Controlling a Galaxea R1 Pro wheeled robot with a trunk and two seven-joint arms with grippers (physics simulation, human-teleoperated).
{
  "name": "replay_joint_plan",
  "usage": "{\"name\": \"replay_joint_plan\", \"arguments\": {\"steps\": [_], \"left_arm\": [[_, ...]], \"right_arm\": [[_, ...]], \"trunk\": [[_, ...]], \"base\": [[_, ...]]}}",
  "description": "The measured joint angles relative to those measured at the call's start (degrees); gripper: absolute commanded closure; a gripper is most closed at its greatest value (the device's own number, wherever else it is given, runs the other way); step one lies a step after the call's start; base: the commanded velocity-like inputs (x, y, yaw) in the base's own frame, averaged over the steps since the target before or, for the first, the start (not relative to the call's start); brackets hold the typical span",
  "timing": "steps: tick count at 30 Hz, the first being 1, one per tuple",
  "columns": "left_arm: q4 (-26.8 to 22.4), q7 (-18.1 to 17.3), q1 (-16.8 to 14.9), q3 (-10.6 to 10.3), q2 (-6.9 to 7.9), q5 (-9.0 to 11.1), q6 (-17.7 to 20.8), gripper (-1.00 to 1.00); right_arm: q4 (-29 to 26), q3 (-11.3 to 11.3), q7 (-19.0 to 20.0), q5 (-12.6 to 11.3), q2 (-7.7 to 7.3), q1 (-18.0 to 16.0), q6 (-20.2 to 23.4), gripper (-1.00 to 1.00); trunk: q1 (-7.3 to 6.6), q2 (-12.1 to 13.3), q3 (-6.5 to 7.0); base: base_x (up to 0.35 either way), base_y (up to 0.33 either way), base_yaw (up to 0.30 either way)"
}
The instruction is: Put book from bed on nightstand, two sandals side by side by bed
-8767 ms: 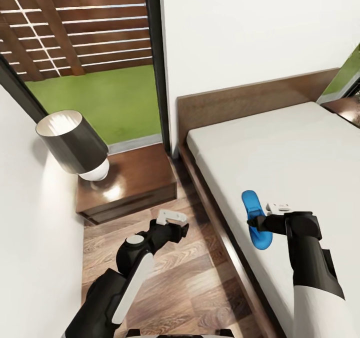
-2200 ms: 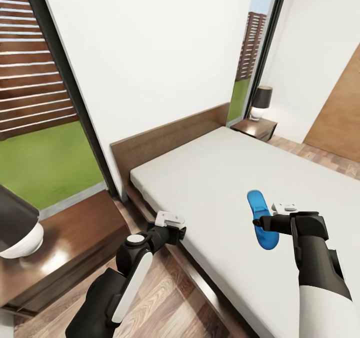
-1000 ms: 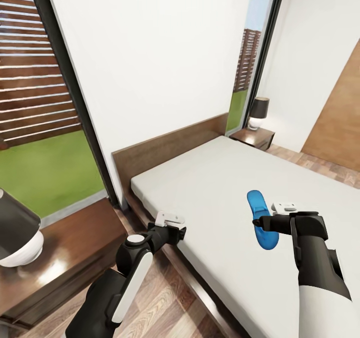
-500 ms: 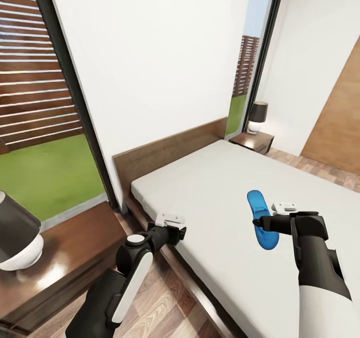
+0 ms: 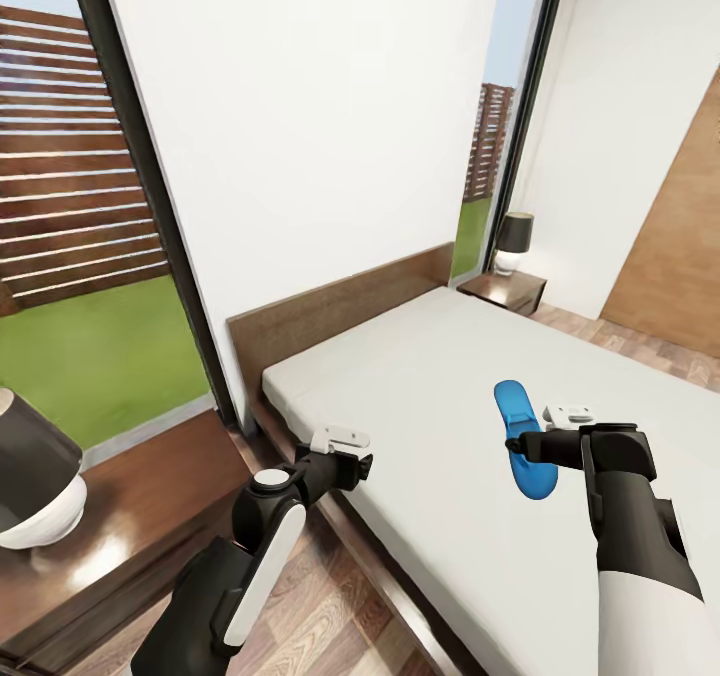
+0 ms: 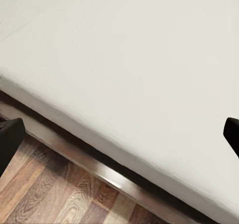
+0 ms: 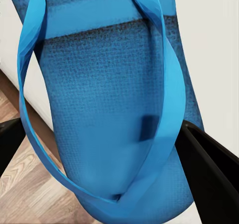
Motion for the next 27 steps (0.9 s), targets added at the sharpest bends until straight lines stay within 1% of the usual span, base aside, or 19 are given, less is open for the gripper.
{"name": "replay_joint_plan", "arguments": {"steps": [13,27], "left_arm": [[0.0,0.1,0.0,0.0,0.00,0.0,0.0,-1.00],[0.0,0.1,0.0,0.0,0.00,0.0,0.0,-1.00]], "right_arm": [[0.1,0.0,0.0,0.0,0.03,0.0,0.0,1.00],[0.1,0.1,0.2,0.0,0.04,0.0,0.0,1.00]], "trunk": [[0.00,0.0,1.17],[0.00,0.0,1.35]], "base": [[0.000,0.000,0.000],[0.000,0.000,0.000]]}}
